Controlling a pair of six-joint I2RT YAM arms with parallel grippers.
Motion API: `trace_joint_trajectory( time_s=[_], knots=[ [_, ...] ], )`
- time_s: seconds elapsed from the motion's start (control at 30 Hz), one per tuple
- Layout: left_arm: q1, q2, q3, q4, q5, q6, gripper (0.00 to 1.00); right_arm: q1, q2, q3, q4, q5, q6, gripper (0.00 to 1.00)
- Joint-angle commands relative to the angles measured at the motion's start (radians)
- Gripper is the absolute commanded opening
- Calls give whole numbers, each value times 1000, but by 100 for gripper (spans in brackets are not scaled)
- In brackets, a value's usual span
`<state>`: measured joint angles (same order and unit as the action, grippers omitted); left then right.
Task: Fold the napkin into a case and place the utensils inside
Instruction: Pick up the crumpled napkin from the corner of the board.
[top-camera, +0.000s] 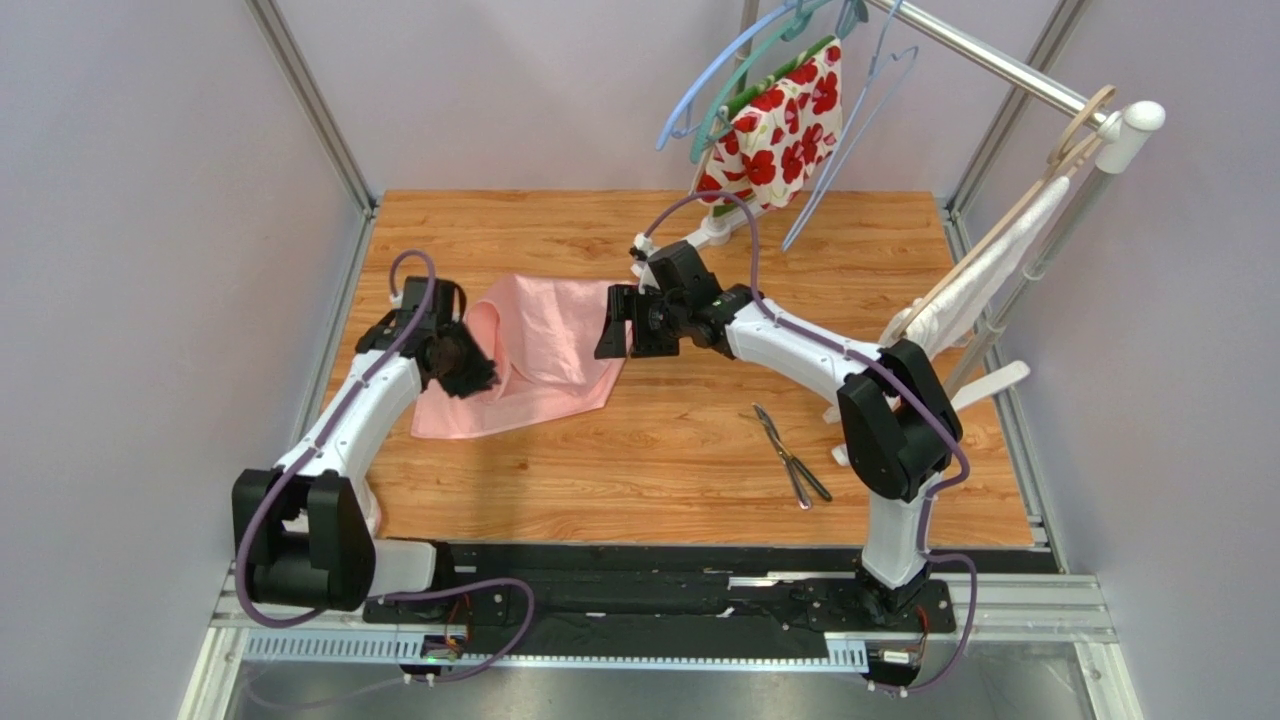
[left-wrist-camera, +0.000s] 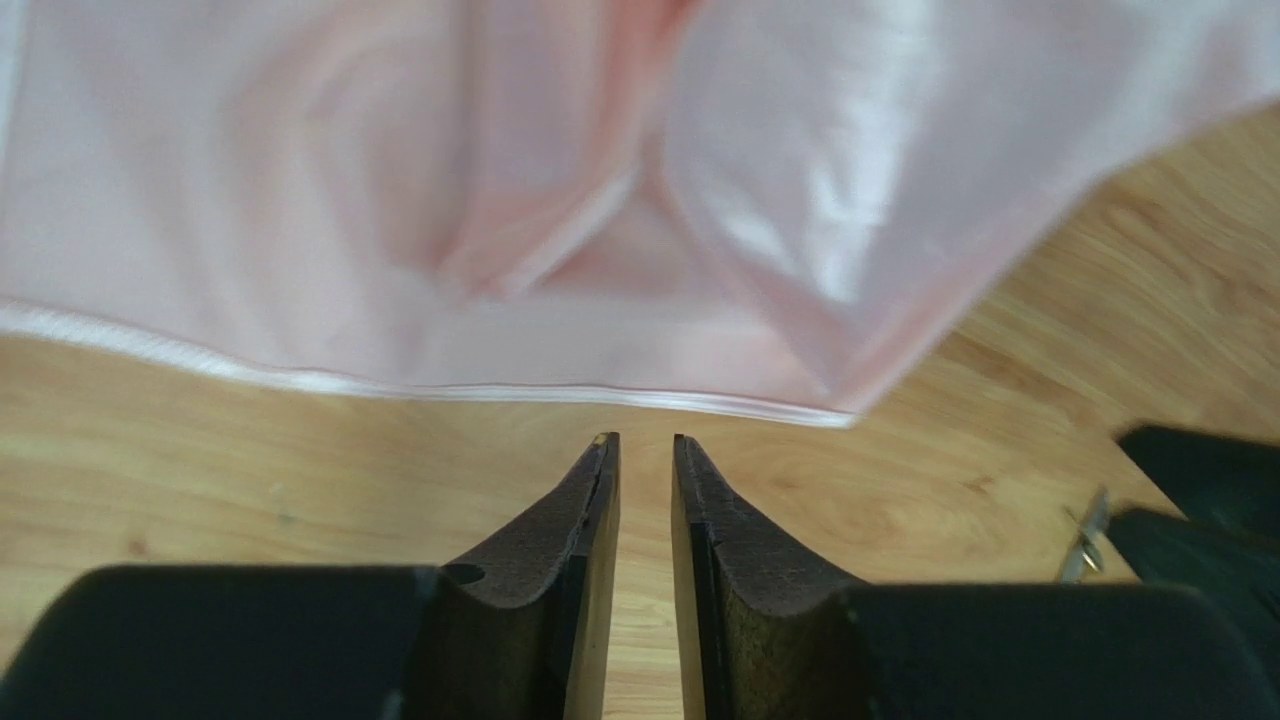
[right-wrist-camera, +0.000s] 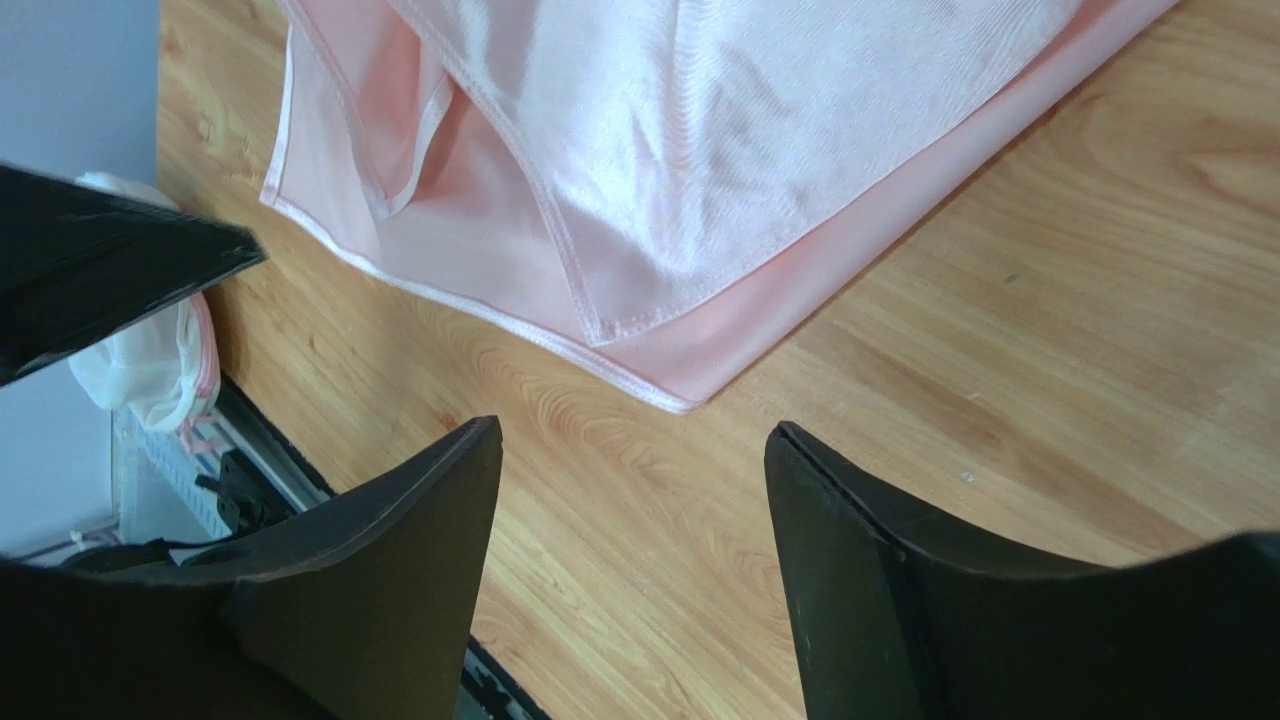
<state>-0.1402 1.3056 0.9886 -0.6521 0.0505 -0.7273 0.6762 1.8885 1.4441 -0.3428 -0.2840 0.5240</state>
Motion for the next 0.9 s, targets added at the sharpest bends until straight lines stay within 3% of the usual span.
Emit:
trace_joint_trajectory(
  time_s=[0.0, 0.2, 0.53, 0.87],
  knots=[
    [111, -25, -106, 20, 72, -49, 24, 29, -13, -1, 61, -50, 1, 68],
    [131, 33, -130, 139, 94, -44, 23, 42, 4, -1, 62, -58, -4, 67],
    [134, 156, -84, 163, -3, 6, 24, 42, -29, -36, 83, -53, -15, 67],
    [134, 195, -97, 175, -34, 0, 33, 40, -16, -37, 94, -75, -12, 66]
  ],
)
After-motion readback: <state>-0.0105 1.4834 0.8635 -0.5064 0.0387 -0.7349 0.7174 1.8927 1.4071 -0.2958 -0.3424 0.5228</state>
